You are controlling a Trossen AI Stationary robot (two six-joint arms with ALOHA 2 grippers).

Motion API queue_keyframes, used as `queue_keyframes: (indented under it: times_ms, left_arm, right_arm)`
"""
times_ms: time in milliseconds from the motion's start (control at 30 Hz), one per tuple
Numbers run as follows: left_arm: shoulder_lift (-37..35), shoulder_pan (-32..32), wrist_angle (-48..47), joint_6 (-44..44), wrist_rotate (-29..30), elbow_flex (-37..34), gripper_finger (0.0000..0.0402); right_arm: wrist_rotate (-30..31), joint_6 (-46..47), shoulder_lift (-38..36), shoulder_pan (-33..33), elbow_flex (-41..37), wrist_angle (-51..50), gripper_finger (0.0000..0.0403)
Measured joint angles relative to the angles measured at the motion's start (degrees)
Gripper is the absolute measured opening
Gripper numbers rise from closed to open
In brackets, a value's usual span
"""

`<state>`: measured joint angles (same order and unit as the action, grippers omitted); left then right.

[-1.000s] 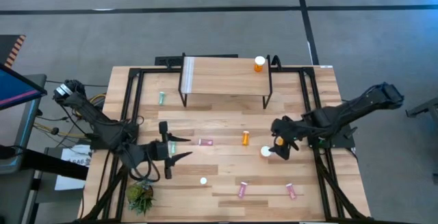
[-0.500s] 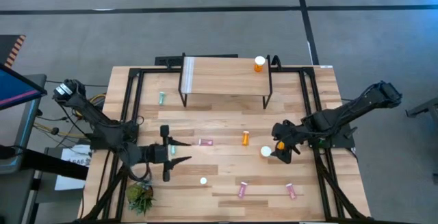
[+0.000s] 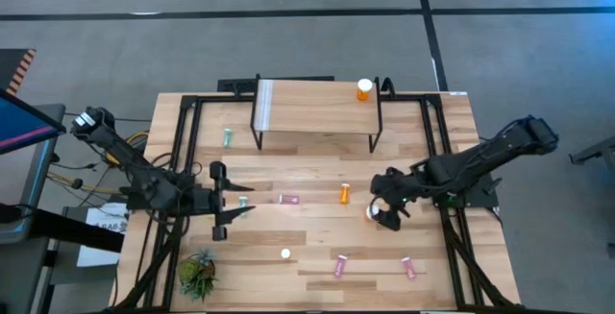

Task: Pick and place medicine bottles onto shelf by color
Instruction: Put the large orange pill bottle on the shelf aligned with the other large orange pill bottle

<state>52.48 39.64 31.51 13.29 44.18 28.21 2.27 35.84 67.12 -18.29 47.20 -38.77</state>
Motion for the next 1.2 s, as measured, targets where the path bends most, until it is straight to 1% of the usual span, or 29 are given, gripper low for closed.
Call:
queue_keyframes:
  times_ms: [233, 433, 633, 800, 967, 1200]
  left_arm:
    - [0.4, -0.04, 1.76, -0.02, -0.23, -0.07, 0.0179]
    - [0.38, -0.04, 2.32, -0.01, -0.19, -0.07, 0.0179]
    - [0.38, -0.04, 2.29, -0.18, -0.18, -0.07, 0.0179]
    - [0.38, -0.04, 2.27, -0.31, -0.21, -0.07, 0.0179]
    - [0.38, -0.04, 2.23, -0.51, -0.24, -0.07, 0.0179]
    - [0.38, -0.04, 2.19, -0.86, -0.28, -0.04, 0.0179]
  right_arm:
    - [0.63, -0.73, 11.75, -0.57, 8.42, -11.66, 0.0364]
    - [0.61, -2.31, 17.79, -1.65, 11.8, -13.19, 0.0355]
    - [0.64, -2.9, 19.63, -1.4, 12.11, -13.94, 0.0349]
    - [0.8, -2.95, 19.49, -0.64, 12.13, -13.96, 0.0348]
    - [2.47, -3.43, 19.44, -0.27, 12.13, -13.59, 0.0348]
    - [2.44, -3.81, 19.46, -0.04, 12.1, -12.4, 0.0348]
